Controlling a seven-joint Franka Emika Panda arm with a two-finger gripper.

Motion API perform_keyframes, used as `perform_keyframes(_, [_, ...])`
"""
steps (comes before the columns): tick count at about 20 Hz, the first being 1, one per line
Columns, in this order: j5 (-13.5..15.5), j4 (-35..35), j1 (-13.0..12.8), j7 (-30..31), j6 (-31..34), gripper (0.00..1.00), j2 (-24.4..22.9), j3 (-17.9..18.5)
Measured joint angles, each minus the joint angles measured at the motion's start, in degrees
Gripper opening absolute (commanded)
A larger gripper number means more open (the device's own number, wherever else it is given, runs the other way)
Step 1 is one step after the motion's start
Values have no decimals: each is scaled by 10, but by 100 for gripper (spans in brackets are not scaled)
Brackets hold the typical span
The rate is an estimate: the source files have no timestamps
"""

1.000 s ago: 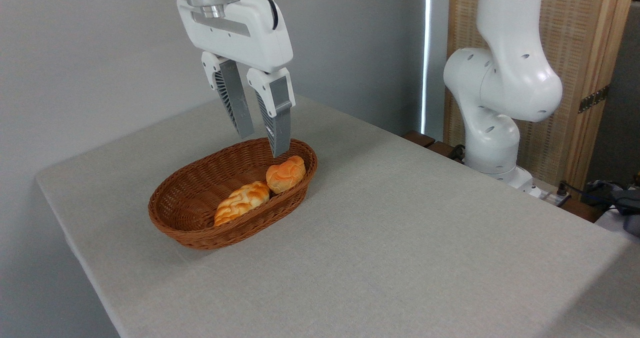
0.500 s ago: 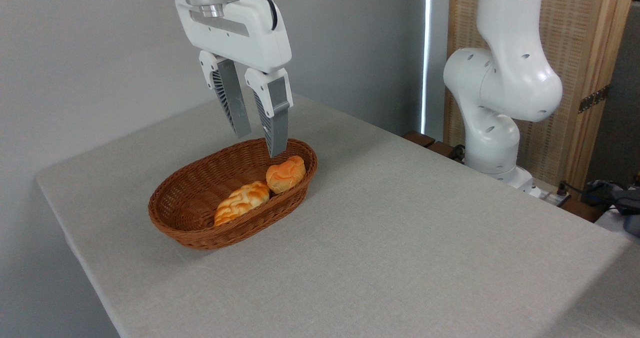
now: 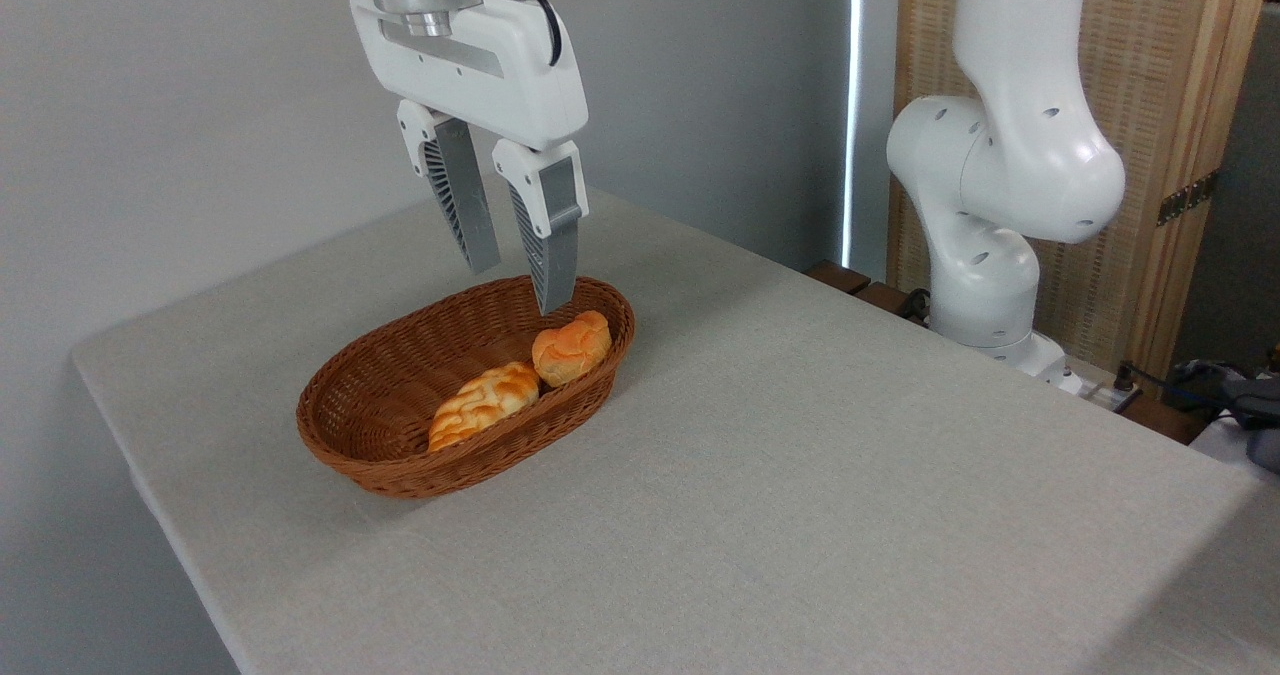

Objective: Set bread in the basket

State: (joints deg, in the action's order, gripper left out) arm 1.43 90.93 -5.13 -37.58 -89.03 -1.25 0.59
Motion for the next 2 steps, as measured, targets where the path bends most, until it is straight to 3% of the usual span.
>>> perform_keyframes(2, [0,0,0,0,0,100,0,0])
